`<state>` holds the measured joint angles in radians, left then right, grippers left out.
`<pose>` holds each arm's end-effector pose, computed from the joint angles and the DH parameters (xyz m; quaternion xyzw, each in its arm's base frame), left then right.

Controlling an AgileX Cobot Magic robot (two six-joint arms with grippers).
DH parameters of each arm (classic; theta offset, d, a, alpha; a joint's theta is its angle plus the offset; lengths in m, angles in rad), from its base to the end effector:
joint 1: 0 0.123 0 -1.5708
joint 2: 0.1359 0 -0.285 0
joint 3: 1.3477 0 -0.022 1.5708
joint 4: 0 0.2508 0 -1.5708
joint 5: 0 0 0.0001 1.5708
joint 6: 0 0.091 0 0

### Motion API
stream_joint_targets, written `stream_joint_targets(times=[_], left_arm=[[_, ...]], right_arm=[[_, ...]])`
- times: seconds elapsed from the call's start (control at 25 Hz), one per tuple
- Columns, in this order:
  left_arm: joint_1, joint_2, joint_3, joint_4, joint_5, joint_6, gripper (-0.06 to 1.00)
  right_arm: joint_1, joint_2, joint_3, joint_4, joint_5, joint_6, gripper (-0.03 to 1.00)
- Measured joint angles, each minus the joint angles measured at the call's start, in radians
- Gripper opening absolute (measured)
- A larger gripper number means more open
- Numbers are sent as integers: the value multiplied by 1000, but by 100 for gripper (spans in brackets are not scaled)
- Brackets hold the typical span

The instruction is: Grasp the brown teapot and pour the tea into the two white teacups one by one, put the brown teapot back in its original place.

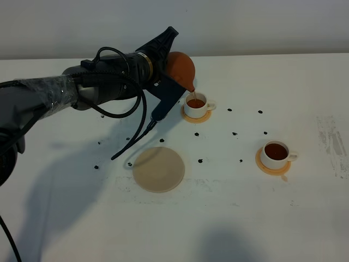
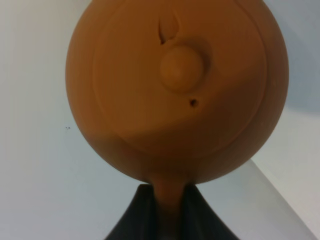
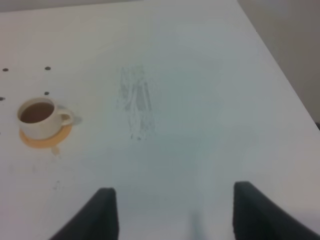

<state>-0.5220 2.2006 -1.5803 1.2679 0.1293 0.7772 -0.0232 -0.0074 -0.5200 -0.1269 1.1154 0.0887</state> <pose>0.4396 -0.2398 0.1710 0.8316 0.2775 0.3687 0.3091 -0.0113 -0.0101 0.2789 0.0530 0.8569 -0.0465 0.5106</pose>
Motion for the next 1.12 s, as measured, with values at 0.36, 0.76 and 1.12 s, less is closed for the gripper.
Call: stream_joint_targets(times=[0.36, 0.76, 1.12], left_arm=[[0, 0, 0, 0, 5, 26, 10], [0, 0, 0, 4, 7, 64, 10], [0, 0, 0, 4, 7, 69, 10]], right_arm=[[0, 0, 0, 0, 0, 0, 50], [0, 0, 0, 0, 0, -1, 50], [0, 0, 0, 0, 0, 0, 50]])
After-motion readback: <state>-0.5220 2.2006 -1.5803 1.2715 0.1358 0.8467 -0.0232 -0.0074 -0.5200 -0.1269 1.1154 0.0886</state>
